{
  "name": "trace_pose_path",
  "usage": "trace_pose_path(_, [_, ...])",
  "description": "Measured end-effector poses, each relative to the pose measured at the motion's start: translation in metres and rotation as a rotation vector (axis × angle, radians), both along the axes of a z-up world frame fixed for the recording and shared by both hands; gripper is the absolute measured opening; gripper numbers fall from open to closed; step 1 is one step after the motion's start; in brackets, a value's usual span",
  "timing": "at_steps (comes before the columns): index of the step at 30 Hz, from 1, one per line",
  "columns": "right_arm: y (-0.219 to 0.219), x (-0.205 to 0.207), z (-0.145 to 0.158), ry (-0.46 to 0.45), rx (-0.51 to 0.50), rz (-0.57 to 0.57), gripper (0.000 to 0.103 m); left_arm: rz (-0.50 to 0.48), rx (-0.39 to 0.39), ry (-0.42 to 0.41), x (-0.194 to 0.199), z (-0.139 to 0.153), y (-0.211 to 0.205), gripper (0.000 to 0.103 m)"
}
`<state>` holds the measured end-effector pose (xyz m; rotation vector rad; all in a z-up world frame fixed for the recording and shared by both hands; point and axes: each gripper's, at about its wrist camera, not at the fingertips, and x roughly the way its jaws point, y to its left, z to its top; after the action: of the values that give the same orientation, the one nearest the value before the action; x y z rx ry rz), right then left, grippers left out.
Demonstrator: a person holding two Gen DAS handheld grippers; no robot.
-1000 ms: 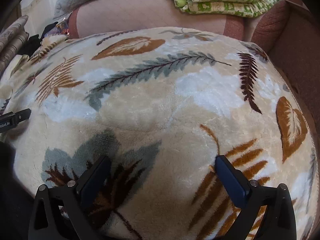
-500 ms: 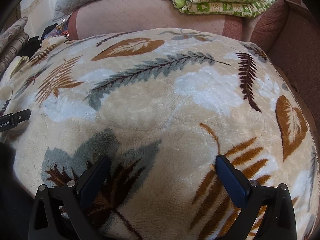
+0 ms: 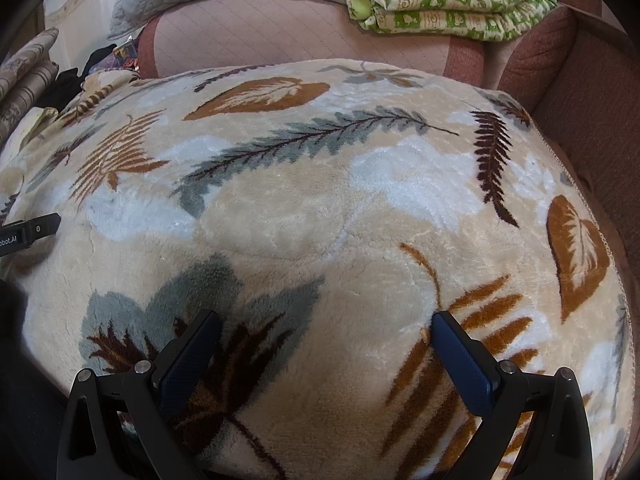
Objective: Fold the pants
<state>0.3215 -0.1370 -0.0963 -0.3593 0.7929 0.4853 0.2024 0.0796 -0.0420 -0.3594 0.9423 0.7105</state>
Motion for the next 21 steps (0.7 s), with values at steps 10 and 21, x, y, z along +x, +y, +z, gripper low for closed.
trace_pose_path(10, [-0.0017,-0.0008,-0.0004,0.001,0.007,0.000,0.103,0.000,0.001,-0.001,-0.0001,0.0000,-0.0001,0.103])
trace_pose_path(21, [-0.0016,-0.0001,-0.0007,0.005,0.009,0.001,0.103,0.000,0.001,0.000,0.0000,0.0001,-0.0002,0.103])
